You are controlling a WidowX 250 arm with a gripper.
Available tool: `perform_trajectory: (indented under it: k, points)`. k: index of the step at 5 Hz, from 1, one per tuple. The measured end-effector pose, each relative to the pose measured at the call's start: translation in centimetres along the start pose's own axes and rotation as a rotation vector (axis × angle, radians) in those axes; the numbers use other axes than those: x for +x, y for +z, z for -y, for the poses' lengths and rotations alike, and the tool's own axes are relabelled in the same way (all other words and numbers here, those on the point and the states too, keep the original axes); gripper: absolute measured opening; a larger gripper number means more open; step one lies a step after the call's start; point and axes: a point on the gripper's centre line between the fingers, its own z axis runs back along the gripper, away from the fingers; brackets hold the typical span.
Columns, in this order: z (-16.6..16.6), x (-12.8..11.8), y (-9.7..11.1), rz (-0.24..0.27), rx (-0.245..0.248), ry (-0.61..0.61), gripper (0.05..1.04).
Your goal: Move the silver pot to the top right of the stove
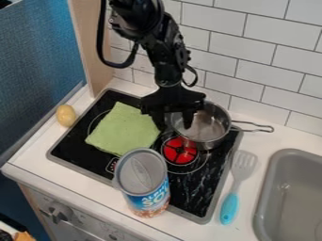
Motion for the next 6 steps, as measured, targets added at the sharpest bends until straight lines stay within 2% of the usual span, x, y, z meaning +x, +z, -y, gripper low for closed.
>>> perform_trajectory:
  k: [1, 2, 3, 4, 5, 6]
  points:
    - [0.7, 0.9, 1.9, 0.027, 0.033, -0.028, 1.005]
    - [1.0, 1.2, 3.3, 0.022, 0.166, -0.134, 1.002]
    - [0.5, 1.4, 5.7, 0.037, 0.188, -0.173, 0.999]
    - [-0.8, 0.7, 7.2, 0.028, 0.221, -0.192, 0.999]
    - [-3.1, 0.6, 9.0, 0.052, 0.243, -0.125, 0.999]
    - [-5.1, 1.2, 9.1, 0.042, 0.226, -0.062, 0.999]
